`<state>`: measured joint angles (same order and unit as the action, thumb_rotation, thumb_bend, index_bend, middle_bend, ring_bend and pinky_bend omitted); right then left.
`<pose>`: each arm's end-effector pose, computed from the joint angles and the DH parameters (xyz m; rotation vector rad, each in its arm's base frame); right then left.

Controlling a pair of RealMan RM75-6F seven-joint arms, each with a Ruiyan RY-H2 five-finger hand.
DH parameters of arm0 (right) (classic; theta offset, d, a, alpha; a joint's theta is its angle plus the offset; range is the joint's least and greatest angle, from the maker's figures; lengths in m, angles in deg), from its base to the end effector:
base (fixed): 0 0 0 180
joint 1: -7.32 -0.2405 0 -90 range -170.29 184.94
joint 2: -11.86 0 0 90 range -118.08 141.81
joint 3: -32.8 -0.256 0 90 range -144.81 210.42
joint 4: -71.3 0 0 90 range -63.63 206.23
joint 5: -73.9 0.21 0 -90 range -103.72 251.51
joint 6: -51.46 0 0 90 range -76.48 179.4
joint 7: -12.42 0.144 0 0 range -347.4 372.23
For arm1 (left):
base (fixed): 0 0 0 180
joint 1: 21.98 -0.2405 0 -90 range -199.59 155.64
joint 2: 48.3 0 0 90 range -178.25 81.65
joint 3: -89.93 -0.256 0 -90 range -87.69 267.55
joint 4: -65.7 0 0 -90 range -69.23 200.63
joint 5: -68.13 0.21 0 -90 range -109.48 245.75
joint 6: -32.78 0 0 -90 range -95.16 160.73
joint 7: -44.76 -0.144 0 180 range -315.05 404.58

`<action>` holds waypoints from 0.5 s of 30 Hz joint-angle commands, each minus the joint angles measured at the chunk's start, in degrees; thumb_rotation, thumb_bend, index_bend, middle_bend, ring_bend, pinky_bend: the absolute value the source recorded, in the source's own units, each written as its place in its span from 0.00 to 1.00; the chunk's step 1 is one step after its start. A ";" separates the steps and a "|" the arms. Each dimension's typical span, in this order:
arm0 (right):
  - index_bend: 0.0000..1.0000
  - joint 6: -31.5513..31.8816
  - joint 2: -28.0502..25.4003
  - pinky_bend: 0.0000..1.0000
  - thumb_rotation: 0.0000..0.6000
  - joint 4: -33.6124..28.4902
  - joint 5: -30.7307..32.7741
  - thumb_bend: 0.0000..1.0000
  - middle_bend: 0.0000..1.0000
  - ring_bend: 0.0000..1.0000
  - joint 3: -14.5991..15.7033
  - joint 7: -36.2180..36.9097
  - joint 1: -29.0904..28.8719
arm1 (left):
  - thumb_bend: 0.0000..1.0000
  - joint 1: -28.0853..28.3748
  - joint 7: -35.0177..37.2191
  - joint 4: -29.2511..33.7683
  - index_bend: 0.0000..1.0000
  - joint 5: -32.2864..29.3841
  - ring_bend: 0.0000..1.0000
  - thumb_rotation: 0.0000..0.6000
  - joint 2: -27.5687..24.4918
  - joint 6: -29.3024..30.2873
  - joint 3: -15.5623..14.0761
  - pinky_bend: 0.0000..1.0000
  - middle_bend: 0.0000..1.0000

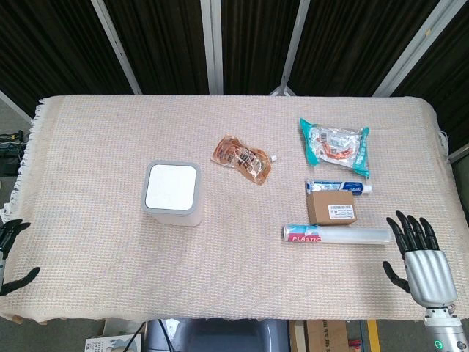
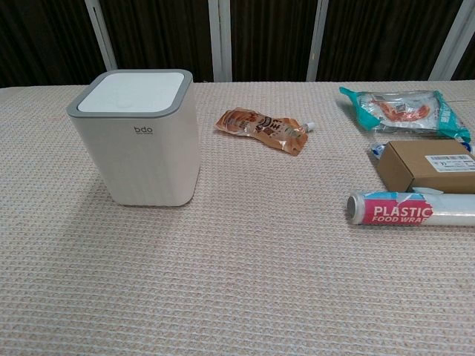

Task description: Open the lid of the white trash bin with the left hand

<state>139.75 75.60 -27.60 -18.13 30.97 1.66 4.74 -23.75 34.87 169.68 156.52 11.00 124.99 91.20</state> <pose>-0.2795 -0.1633 0.1519 1.4553 -0.7903 0.9003 -0.2856 0.1395 0.1793 -1.3196 -0.8475 -0.8533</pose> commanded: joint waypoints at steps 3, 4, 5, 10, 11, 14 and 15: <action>0.09 0.26 -0.14 0.02 1.00 -0.18 -0.24 0.30 0.02 0.03 0.06 0.11 0.11 | 0.24 -0.10 0.16 0.20 0.21 -0.09 0.02 1.00 -0.26 -0.01 -0.09 0.09 0.17; 0.09 0.32 -0.17 0.02 1.00 -0.20 -0.30 0.30 0.02 0.03 0.07 0.12 0.13 | 0.24 -0.14 0.19 0.23 0.21 -0.05 0.02 1.00 -0.31 0.06 -0.10 0.09 0.17; 0.09 0.39 -0.20 0.02 1.00 -0.22 -0.38 0.30 0.02 0.03 0.08 0.15 0.15 | 0.24 -0.19 0.22 0.26 0.21 0.02 0.02 1.00 -0.34 0.17 -0.11 0.09 0.17; 0.09 0.52 -0.31 0.02 1.00 -0.29 -0.43 0.30 0.02 0.03 0.06 0.48 0.20 | 0.24 -0.44 0.28 0.35 0.21 0.54 0.02 1.00 -0.47 0.63 -0.31 0.09 0.17; 0.09 0.53 -0.28 0.02 1.00 -0.27 -0.41 0.30 0.02 0.03 0.01 0.59 0.18 | 0.24 -0.46 0.31 0.34 0.21 0.61 0.02 1.00 -0.45 0.69 -0.31 0.09 0.17; 0.09 0.22 -0.16 0.02 1.00 0.01 -0.13 0.30 0.02 0.03 -0.06 0.57 0.07 | 0.24 -0.38 0.16 0.23 0.21 0.39 0.02 1.00 -0.27 0.66 -0.14 0.09 0.17; 0.09 0.09 -0.12 0.02 1.00 0.06 0.02 0.30 0.02 0.03 -0.08 0.57 0.04 | 0.24 -0.29 0.07 0.15 0.21 0.24 0.02 1.00 -0.15 0.51 -0.05 0.09 0.18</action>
<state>139.90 75.45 -27.58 -18.15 30.91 2.24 4.81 -24.10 35.01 169.89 156.86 10.77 125.59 91.08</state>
